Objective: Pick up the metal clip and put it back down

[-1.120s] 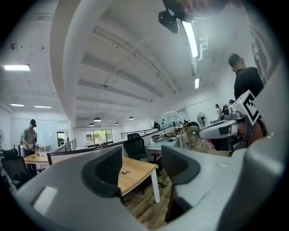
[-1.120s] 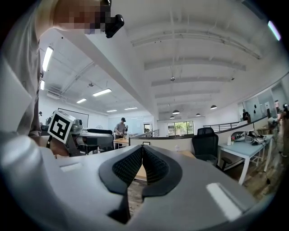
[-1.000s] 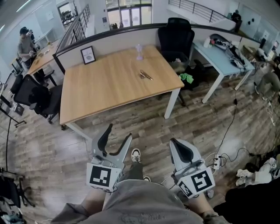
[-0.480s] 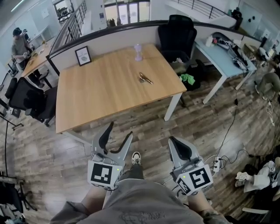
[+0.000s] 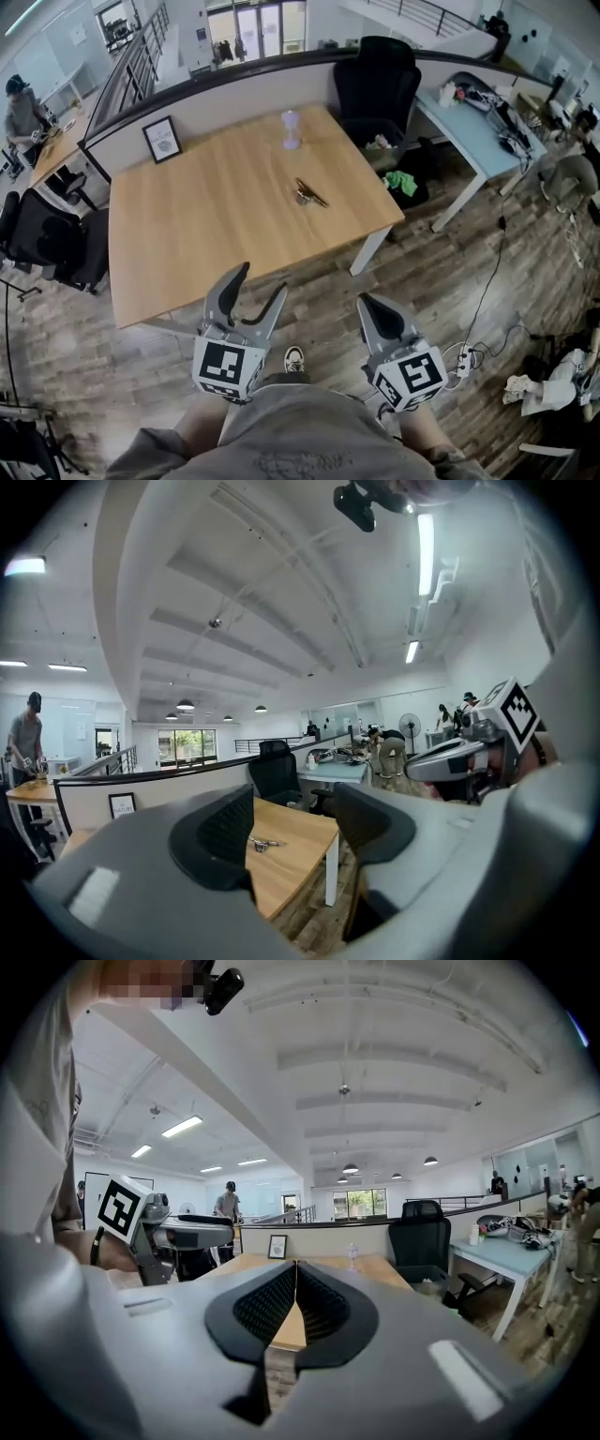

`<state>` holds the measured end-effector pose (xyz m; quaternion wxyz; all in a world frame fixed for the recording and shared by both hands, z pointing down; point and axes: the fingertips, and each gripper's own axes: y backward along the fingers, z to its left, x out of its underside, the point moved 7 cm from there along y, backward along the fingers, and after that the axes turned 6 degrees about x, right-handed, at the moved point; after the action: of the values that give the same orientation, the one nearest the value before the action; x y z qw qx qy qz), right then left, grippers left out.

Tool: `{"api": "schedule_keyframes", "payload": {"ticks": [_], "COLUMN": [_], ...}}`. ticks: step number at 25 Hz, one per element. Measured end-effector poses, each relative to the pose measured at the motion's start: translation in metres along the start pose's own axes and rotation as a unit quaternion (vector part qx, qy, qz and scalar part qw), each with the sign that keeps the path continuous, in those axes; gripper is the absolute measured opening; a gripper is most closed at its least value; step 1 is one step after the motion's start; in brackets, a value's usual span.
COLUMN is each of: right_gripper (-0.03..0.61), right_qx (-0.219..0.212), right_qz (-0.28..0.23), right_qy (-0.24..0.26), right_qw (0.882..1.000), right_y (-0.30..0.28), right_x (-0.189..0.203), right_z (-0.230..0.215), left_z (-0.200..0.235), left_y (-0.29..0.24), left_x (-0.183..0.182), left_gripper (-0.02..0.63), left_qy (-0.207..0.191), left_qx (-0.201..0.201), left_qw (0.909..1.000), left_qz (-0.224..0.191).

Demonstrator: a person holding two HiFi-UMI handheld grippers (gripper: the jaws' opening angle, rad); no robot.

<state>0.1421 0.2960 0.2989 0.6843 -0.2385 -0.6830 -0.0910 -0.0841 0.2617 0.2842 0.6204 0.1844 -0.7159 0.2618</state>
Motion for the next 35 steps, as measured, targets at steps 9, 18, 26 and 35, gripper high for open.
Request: {"api": "schedule_keyframes", "payload": {"ticks": [9,18,26,35], "right_gripper": [0.012,0.012,0.012,0.012], "right_qx": [0.023,0.027,0.004,-0.059], "right_qz": [0.024,0.057,0.073,0.098], "right_qy": [-0.005,-0.008,-0.009,-0.004], "right_qw": [0.999,0.998,0.997,0.993], "right_y": [-0.087,-0.136,-0.191,-0.268], "right_x": [-0.001,0.011,0.019,0.011], "right_z": [-0.022,-0.044,-0.087,-0.156], "left_z": [0.071,0.106,0.126,0.151], "left_y": [-0.064,-0.114,-0.168,-0.253], "left_x": [0.014,0.036,0.042,0.04], "left_gripper": [0.27,0.27,0.27,0.27], "left_qy": [0.009,0.039,0.069,0.101], "left_qx": [0.032,0.05,0.049,0.005], "left_qw": [0.9992,0.997,0.9954,0.9927], "left_qz": [0.022,0.044,0.045,0.065]}}
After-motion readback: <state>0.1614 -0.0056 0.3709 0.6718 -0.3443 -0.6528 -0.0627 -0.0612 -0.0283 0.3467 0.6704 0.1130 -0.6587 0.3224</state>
